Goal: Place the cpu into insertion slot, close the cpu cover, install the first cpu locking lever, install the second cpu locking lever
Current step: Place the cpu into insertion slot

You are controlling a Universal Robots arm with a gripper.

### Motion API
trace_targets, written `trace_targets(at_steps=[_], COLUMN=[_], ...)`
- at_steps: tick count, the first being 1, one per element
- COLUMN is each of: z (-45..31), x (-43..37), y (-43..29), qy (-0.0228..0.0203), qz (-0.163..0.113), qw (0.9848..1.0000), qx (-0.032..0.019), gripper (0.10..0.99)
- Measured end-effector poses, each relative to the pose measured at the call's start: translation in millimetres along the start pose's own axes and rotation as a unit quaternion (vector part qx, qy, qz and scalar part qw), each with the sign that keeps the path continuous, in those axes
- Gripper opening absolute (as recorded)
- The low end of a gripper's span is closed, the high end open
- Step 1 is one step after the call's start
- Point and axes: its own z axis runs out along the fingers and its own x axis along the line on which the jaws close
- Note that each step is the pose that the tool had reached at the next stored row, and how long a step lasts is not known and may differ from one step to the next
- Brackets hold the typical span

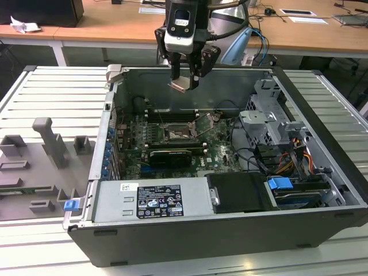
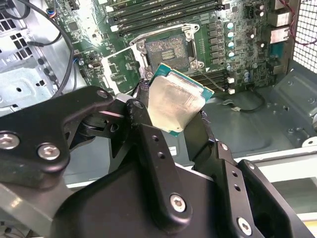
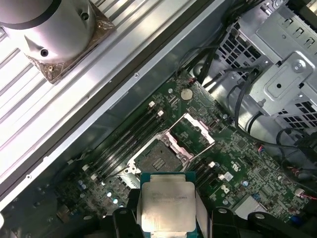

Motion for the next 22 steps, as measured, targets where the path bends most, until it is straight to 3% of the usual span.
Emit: trace_targets(at_steps=[6, 13, 22], z=[0.2, 0.7, 1.7], x=[0.0, 0.0, 0.0], y=[0.0, -0.1, -0.1], qy=[-0.0022, -0.005, -0.0091], qz=[0.026, 0.059, 0.108], qw=[0.9997, 0.9983, 0.9942], qx=[-0.0005, -0.001, -0.002], gripper=[0.529, 0.529, 0.529])
